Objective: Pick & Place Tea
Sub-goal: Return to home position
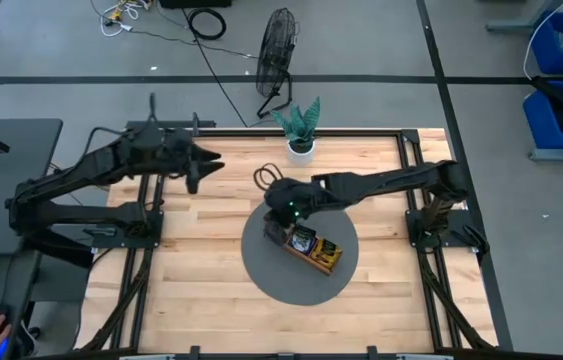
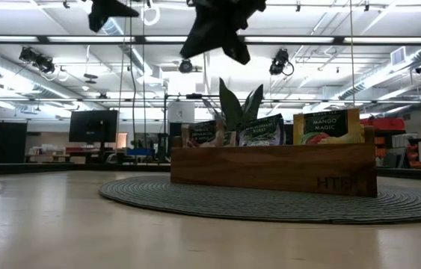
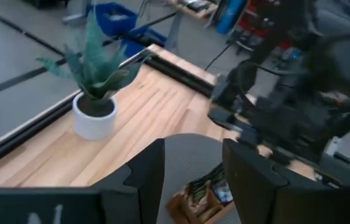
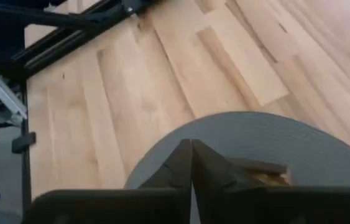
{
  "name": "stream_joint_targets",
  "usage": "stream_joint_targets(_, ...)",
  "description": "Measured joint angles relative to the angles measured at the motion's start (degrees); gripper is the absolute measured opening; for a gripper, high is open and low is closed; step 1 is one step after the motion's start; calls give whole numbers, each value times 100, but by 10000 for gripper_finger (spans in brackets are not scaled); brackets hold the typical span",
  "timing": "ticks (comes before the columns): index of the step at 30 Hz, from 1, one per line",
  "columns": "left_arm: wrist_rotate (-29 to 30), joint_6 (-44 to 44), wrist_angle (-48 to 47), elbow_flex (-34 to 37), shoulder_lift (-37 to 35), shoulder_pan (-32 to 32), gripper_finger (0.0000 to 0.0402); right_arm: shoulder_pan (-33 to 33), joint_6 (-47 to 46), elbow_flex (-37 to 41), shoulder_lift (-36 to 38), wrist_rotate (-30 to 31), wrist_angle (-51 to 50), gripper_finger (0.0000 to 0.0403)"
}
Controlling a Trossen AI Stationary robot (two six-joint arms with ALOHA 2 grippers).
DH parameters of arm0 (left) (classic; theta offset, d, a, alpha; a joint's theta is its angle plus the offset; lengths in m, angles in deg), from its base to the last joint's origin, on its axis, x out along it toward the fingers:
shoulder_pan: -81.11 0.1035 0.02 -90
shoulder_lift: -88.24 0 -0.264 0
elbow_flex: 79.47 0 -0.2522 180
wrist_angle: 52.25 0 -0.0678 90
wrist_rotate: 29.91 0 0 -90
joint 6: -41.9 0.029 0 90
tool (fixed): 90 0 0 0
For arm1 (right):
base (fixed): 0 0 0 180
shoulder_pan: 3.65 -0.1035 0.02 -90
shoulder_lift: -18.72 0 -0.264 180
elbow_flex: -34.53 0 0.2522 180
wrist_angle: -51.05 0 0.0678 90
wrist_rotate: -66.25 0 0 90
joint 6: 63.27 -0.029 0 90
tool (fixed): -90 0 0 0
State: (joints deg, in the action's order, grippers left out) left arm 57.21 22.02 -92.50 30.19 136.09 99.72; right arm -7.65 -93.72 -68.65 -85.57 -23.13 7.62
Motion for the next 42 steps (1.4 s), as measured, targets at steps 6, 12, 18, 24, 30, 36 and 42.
stream_joint_targets(6,156,-107,-43,333,-658,-226,135,22,492,0,236,-13,56,4)
stream_joint_targets(12,227,-332,-109,910,-1354,-444,19,81,690,0,503,189,130,2)
stream_joint_targets(18,213,-565,-142,1549,-2024,-613,4,127,894,32,670,147,411,1)
stream_joint_targets(24,88,-16,-504,1937,-2169,-614,4,131,798,796,916,-327,1674,1)
stream_joint_targets(30,236,-232,339,2749,-2330,-716,3,142,145,2115,1368,-713,3241,0)
stream_joint_targets(36,301,-64,1820,3629,-2790,-984,3,142,217,3878,2147,-706,5221,0)
stream_joint_targets(42,685,379,1762,3766,-3297,-1228,3,142,774,5255,3196,-315,5858,0)
